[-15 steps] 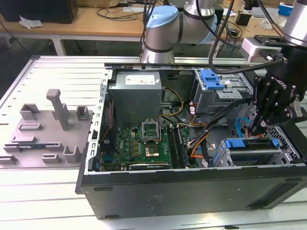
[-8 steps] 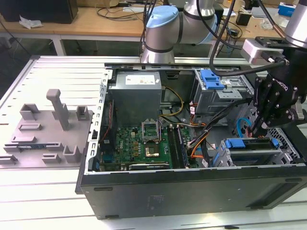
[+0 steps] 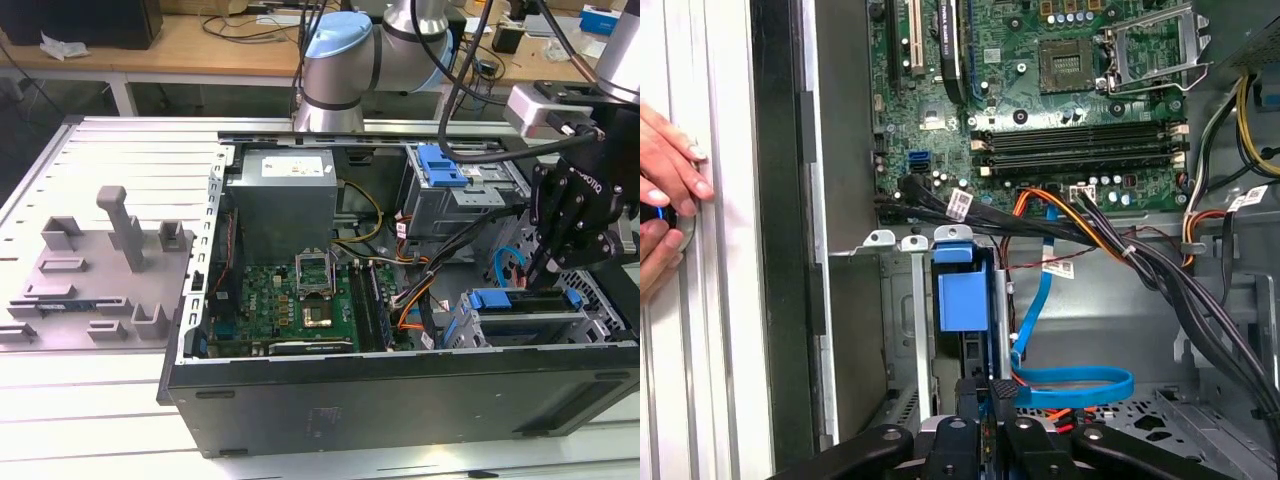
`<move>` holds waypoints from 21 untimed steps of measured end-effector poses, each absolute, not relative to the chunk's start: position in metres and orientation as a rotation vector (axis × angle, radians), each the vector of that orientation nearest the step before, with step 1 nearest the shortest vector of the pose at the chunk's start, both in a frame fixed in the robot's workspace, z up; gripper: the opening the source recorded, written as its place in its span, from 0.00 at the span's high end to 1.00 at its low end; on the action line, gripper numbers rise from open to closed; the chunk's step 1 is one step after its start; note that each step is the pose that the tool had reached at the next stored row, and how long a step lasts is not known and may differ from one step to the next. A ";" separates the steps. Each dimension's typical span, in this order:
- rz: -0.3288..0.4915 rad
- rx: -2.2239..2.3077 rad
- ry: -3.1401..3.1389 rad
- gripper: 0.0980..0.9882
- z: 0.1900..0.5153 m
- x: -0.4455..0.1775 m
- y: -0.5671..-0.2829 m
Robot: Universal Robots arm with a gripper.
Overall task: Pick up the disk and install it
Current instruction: 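Insert the second disk wire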
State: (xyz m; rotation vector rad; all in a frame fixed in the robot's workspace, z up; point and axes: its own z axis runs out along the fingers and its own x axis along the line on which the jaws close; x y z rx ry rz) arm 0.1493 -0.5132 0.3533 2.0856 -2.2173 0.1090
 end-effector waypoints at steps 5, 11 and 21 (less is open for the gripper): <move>0.109 2.086 -2.217 0.93 0.350 0.150 -0.513; 0.109 2.086 -2.217 0.93 0.348 0.150 -0.513; 0.109 2.086 -2.217 0.93 0.342 0.151 -0.513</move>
